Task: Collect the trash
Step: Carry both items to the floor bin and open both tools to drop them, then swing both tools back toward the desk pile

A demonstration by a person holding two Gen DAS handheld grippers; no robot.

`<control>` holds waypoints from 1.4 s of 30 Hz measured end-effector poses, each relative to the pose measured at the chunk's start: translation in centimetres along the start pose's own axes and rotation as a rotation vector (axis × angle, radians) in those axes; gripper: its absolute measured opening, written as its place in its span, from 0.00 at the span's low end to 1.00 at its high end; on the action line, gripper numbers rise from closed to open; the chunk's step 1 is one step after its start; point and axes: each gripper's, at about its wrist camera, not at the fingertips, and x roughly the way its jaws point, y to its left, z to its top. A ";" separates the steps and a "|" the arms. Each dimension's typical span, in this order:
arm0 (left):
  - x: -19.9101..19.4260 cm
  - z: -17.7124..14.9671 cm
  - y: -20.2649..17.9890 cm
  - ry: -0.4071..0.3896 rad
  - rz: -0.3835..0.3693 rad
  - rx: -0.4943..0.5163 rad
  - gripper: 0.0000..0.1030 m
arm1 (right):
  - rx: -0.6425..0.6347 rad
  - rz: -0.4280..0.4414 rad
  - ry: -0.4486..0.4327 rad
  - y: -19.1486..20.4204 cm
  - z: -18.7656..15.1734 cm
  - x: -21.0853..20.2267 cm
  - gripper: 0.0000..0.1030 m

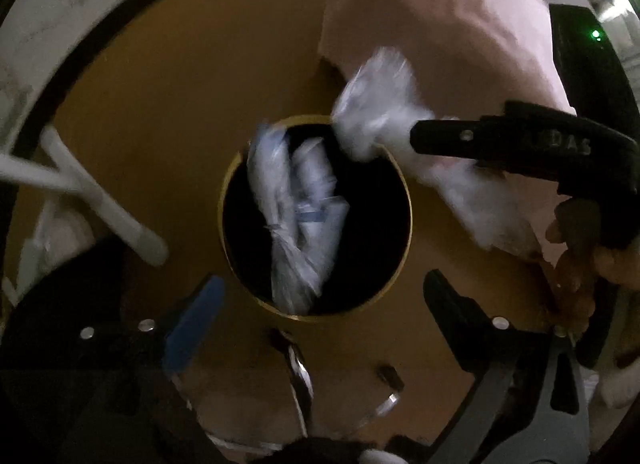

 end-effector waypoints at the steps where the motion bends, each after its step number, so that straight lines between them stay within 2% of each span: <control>1: 0.0 0.6 -0.2 -0.007 0.006 0.023 0.94 | 0.005 -0.006 -0.010 -0.3 0.2 -0.5 0.90; 4: -1.3 0.3 -1.7 -0.039 0.004 0.090 0.94 | 0.038 -0.010 -0.080 -1.1 0.1 -3.7 0.90; 6: -3.5 -0.4 -2.9 -0.119 -0.020 0.126 0.94 | 0.040 -0.044 -0.170 -1.2 -0.1 -7.4 0.90; 8: -6.9 -1.3 -4.2 -0.233 -0.043 0.182 0.94 | 0.019 -0.094 -0.297 -0.5 -0.9 -12.4 0.92; 11: -14.5 -2.9 -6.0 -0.454 -0.066 0.270 0.94 | -0.039 -0.177 -0.516 1.9 -3.1 -20.3 0.93; 12: -17.9 -3.7 -6.0 -0.531 -0.067 0.276 0.94 | -0.070 -0.203 -0.610 3.5 -4.1 -22.8 0.93; 13: -20.1 -4.3 -5.8 -0.578 -0.059 0.267 0.94 | -0.091 -0.207 -0.666 4.7 -4.8 -24.4 0.93; 14: -22.5 -4.7 -5.4 -0.632 -0.041 0.249 0.94 | -0.124 -0.183 -0.724 6.4 -5.6 -25.9 0.93; 16: -27.3 -6.2 -3.2 -0.744 0.028 0.197 0.94 | -0.182 -0.127 -0.757 10.0 -6.6 -26.8 0.93; 18: -31.3 -7.9 -0.9 -0.816 0.093 0.150 0.94 | -0.256 -0.107 -0.722 14.2 -7.0 -26.1 0.93; 21: -36.2 -12.1 5.0 -0.907 0.236 0.010 0.94 | -0.407 -0.066 -0.662 21.6 -7.5 -23.3 0.93; 23: -38.7 -15.6 9.4 -0.932 0.331 -0.113 0.94 | -0.497 -0.047 -0.634 26.9 -8.3 -21.2 0.93; 25: -40.8 -19.8 14.5 -0.934 0.468 -0.270 0.94 | -0.598 -0.031 -0.626 32.5 -9.6 -19.2 0.93; 26: -41.9 -22.3 17.5 -0.928 0.564 -0.367 0.94 | -0.643 -0.024 -0.624 34.7 -10.3 -18.4 0.93; 28: -44.1 -26.0 21.5 -0.912 0.699 -0.509 0.94 | -0.734 -0.007 -0.613 39.3 -12.0 -16.7 0.93; 30: -45.8 -29.5 26.8 -0.888 0.787 -0.652 0.94 | -0.818 0.037 -0.579 43.7 -13.5 -15.6 0.93; 33: -48.2 -35.1 33.6 -0.851 0.784 -0.800 0.94 | -0.920 0.101 -0.536 49.4 -16.2 -14.8 0.93; 35: -49.8 -36.7 37.2 -0.811 0.762 -0.844 0.94 | -0.976 0.128 -0.535 53.7 -17.7 -14.5 0.93; 37: -50.3 -37.1 39.1 -0.774 0.726 -0.844 0.94 | -1.030 0.156 -0.528 57.3 -18.7 -13.9 0.93; 41: -49.8 -36.4 43.6 -0.729 0.584 -0.805 0.94 | -1.082 0.188 -0.493 63.2 -19.7 -12.8 0.93; 42: -50.1 -35.8 43.6 -0.720 0.575 -0.801 0.94 | -1.090 0.191 -0.489 64.6 -19.8 -12.4 0.93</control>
